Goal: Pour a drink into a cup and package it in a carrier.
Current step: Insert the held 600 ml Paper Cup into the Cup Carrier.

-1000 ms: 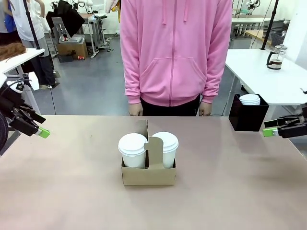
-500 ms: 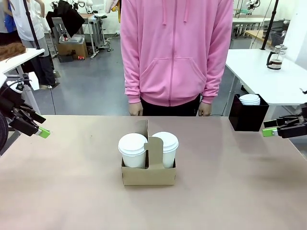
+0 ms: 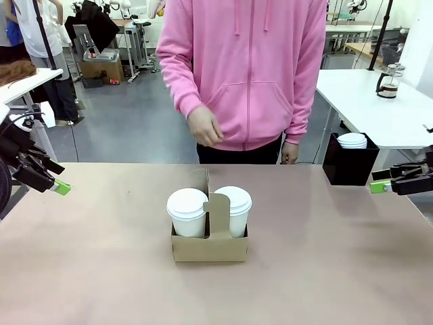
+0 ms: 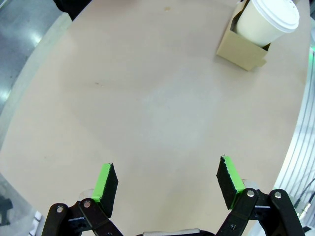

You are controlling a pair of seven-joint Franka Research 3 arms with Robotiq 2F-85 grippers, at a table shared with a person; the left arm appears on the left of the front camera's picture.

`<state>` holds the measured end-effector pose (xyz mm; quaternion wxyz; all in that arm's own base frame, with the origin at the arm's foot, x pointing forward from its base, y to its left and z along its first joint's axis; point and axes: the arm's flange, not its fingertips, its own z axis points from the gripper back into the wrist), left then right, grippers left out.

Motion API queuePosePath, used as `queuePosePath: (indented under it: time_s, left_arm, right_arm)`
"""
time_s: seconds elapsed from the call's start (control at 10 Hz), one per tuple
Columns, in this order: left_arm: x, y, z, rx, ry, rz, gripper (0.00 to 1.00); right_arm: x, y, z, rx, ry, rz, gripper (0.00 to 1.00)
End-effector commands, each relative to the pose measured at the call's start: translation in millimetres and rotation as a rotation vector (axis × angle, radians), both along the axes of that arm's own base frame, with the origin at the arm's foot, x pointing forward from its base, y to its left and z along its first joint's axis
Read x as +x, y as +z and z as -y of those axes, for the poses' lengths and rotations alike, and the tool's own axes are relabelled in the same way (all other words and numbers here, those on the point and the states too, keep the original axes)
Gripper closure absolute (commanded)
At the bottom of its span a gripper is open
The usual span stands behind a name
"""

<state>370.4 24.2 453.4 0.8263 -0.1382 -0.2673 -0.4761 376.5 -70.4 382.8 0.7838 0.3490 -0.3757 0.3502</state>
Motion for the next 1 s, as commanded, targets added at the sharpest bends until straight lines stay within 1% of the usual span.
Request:
queuePosePath:
  time_s: [0.0, 0.9]
  left_arm:
    - [1.4, -1.9, -1.9, -0.021, -0.020, 0.012, 0.00]
    - [1.4, -1.9, -1.9, -0.021, -0.020, 0.012, 0.00]
  right_arm:
    - [-0.7, -0.5, -0.1, 0.004, 0.008, 0.007, 0.00]
    - [-0.7, -0.5, -0.1, 0.004, 0.008, 0.007, 0.00]
